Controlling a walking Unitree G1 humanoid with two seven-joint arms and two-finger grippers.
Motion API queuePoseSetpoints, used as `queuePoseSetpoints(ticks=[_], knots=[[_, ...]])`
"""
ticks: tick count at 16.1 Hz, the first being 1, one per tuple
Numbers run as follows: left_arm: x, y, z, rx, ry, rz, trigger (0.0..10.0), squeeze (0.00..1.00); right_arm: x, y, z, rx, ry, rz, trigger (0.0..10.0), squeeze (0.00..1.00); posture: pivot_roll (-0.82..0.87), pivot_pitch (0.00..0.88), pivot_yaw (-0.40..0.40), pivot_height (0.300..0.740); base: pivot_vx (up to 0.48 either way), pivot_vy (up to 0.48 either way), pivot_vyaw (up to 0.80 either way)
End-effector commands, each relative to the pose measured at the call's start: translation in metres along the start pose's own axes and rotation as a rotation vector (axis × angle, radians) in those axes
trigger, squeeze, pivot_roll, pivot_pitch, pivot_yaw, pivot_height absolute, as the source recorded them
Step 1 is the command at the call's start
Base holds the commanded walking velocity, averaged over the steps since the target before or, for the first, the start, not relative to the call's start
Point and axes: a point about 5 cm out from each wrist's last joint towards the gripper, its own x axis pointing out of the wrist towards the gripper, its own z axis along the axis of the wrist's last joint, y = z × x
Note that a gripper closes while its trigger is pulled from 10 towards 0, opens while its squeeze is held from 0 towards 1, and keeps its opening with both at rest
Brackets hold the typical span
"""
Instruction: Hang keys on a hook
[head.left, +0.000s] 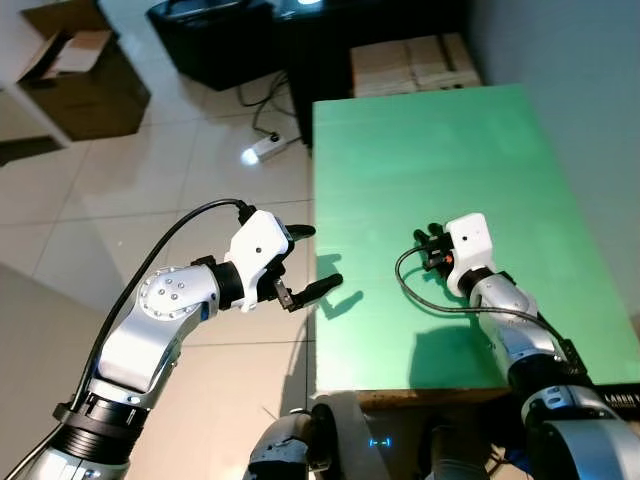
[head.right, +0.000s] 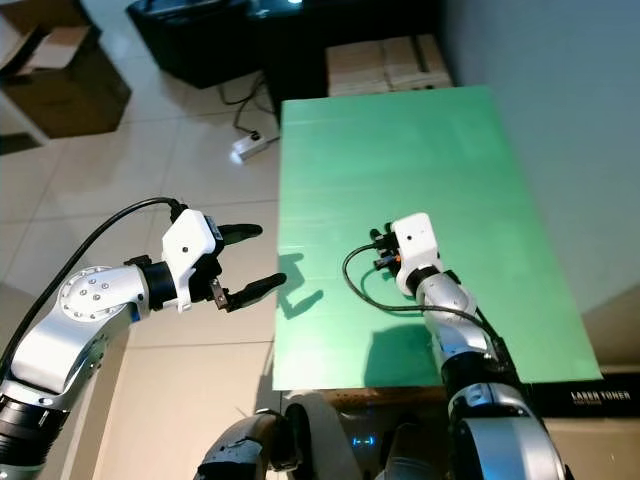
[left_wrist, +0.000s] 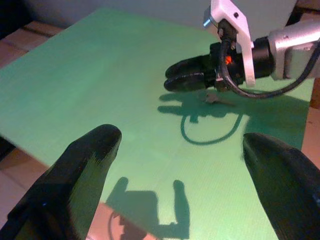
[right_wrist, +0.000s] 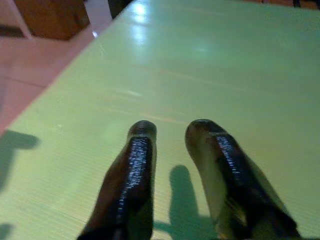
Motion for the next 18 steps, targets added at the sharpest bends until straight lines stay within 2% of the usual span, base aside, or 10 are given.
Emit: queuePoseSetpoints(ticks=[1, 3, 4, 7, 10, 13, 16, 17, 18], knots=[[-0.007, 0.003, 0.000, 0.013, 0.013, 0.008, 10.0, 0.00, -0.003, -0.002, -0.011, 0.031, 0.055, -0.036, 10.0, 1.00, 0.18, 0.194, 0.200, 0.740, 0.000, 0.000, 0.00], [-0.008, 0.004, 0.000, 0.013, 0.015, 0.009, 10.0, 0.00, -0.007, -0.009, -0.016, 0.053, 0.076, -0.079, 10.0, 1.00, 0.18, 0.202, 0.201, 0.740, 0.000, 0.000, 0.00], [-0.008, 0.003, 0.000, 0.012, 0.017, 0.003, 10.0, 0.00, -0.017, -0.022, -0.027, 0.097, 0.123, -0.134, 10.0, 1.00, 0.19, 0.203, 0.204, 0.740, 0.000, 0.000, 0.00], [-0.006, 0.001, 0.001, 0.016, 0.016, -0.017, 10.0, 0.00, -0.030, -0.039, -0.038, 0.201, 0.133, -0.144, 10.0, 1.00, 0.19, 0.209, 0.217, 0.740, 0.000, 0.000, 0.00], [-0.011, 0.003, 0.003, 0.024, 0.025, -0.022, 10.0, 0.00, -0.044, -0.057, -0.046, 0.270, 0.133, -0.178, 10.0, 1.00, 0.22, 0.222, 0.241, 0.740, 0.000, 0.000, 0.00], [-0.018, 0.008, 0.008, 0.036, 0.019, -0.005, 10.0, 0.00, -0.048, -0.061, -0.048, 0.366, 0.123, -0.122, 10.0, 1.00, 0.26, 0.241, 0.261, 0.740, 0.000, 0.000, 0.00], [-0.024, 0.006, 0.010, 0.035, 0.026, -0.019, 10.0, 0.00, -0.046, -0.059, -0.048, 0.419, 0.128, -0.098, 10.0, 1.00, 0.29, 0.246, 0.262, 0.740, 0.000, 0.000, 0.00], [-0.027, 0.004, 0.010, 0.035, 0.034, -0.023, 10.0, 0.00, -0.044, -0.059, -0.047, 0.408, 0.136, -0.102, 10.0, 0.82, 0.29, 0.248, 0.259, 0.740, 0.000, 0.000, 0.00], [-0.028, 0.003, 0.009, 0.034, 0.038, -0.025, 10.0, 0.00, -0.043, -0.058, -0.048, 0.399, 0.160, -0.107, 10.0, 0.55, 0.30, 0.245, 0.255, 0.740, 0.000, 0.000, 0.00]])
